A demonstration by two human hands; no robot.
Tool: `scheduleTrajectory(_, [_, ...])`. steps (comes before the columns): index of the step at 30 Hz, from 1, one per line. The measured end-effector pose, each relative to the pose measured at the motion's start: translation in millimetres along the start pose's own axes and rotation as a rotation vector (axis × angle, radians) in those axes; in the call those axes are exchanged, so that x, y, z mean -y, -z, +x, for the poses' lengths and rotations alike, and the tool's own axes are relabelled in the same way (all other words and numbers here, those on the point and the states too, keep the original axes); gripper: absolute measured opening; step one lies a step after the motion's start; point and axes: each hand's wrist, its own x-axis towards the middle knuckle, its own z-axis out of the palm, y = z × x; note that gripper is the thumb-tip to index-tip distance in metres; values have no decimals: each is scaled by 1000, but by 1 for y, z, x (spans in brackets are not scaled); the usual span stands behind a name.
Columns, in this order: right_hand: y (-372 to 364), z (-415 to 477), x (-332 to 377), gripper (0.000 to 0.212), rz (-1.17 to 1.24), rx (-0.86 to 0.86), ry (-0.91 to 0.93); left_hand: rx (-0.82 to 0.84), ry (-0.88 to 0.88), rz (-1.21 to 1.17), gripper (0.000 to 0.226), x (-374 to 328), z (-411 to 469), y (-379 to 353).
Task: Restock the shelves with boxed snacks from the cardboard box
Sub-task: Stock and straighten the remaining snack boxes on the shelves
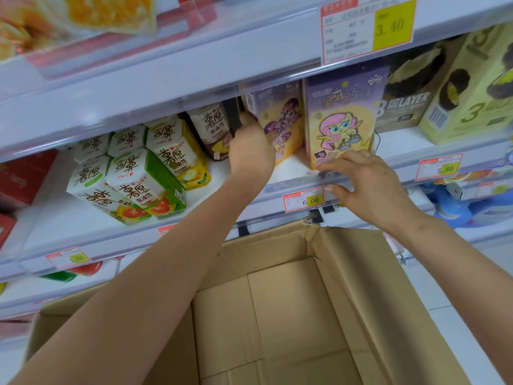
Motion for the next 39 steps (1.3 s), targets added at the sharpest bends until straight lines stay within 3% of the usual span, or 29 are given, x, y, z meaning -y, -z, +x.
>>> scheduleTrajectory(4, [1,0,0,31,7,3,-10,-95,-35,-64,64,-2,-7,4])
scheduleTrajectory(6, [1,-1,0,32,8,9,-18,-284,-54,-199,57,-3,-17,5])
scheduleTrajectory(8, [2,0,-1,32,15,16,-19,-343,-58,-273,42,-3,-29,4])
scheduleTrajectory(11, [2,0,-1,33,21,14,-15,-86,-134,-82,40,-2,-34,-7])
scheduleTrajectory(13, [2,1,-1,32,14,8,-16,78,-152,69,52,-2,-30,-12])
scheduleTrajectory(17, [-1,1,-1,30,-44,-27,25,237,-100,111,76,-7,-17,-20])
scheduleTrajectory(24, [-7,9,6,12,-110,-119,4,262,-273,173,68,3,-14,-25])
scheduleTrajectory(32, [-8,12,7,5,-44,-61,-32,319,-285,246,74,6,-6,-28])
scheduleTrajectory(36, [-7,13,3,14,-133,-15,-30,427,-337,219,47,10,0,-30])
scheduleTrajectory(39, [-6,12,-3,18,-148,-11,-42,432,-345,10,35,10,1,-37])
